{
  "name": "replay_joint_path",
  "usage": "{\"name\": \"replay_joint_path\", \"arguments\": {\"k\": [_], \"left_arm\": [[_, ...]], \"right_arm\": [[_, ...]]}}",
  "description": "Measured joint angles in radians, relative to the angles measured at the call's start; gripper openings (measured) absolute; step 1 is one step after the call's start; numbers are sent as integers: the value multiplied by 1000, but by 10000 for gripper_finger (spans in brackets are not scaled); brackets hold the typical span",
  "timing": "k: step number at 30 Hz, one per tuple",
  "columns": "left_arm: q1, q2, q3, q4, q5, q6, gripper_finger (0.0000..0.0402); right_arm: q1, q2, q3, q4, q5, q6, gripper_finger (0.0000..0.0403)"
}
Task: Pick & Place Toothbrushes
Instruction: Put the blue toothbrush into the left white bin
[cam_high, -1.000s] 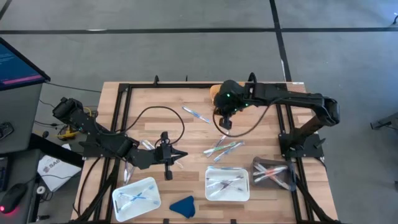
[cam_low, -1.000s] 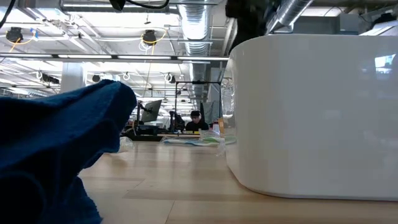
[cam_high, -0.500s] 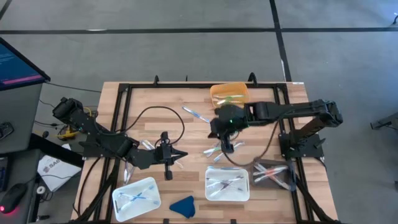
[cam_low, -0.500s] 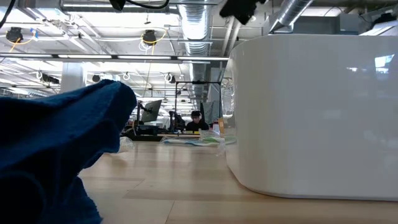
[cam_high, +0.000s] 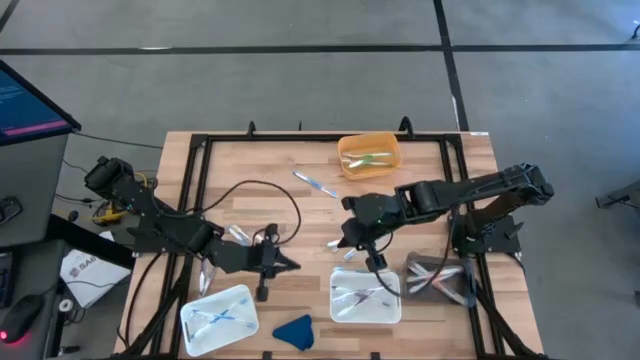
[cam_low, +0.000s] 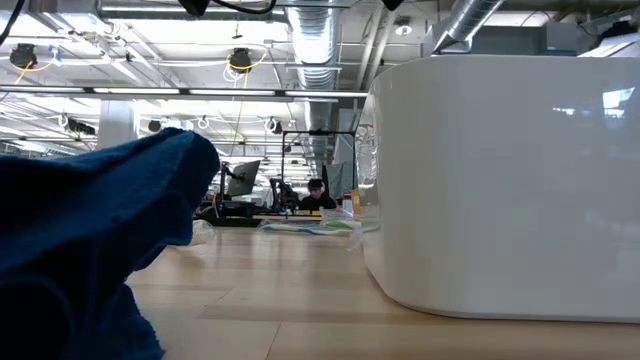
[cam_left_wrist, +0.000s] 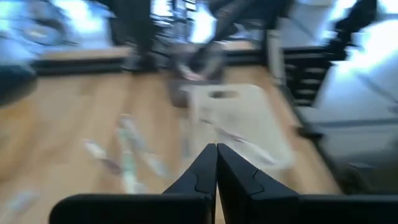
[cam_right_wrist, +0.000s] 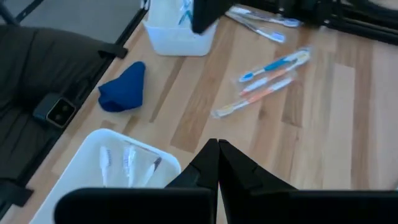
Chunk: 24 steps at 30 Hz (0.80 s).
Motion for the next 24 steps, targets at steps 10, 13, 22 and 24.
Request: {"name": "replay_joint_path", "arguments": {"k": [10, 13, 22, 24], "left_arm": [[0, 0, 0, -25, 130, -37, 4], [0, 0, 0, -29, 130, -37, 4], [1, 0, 0, -29, 124, -37, 4], [1, 0, 0, -28, 122, -37, 4]], "right_arm": [[105, 0, -75, -180, -1, 69, 0], [144, 1, -105, -203, 0, 119, 0], [253, 1, -124, -293, 5, 183, 0], [265, -6, -124, -295, 44, 183, 0]]}}
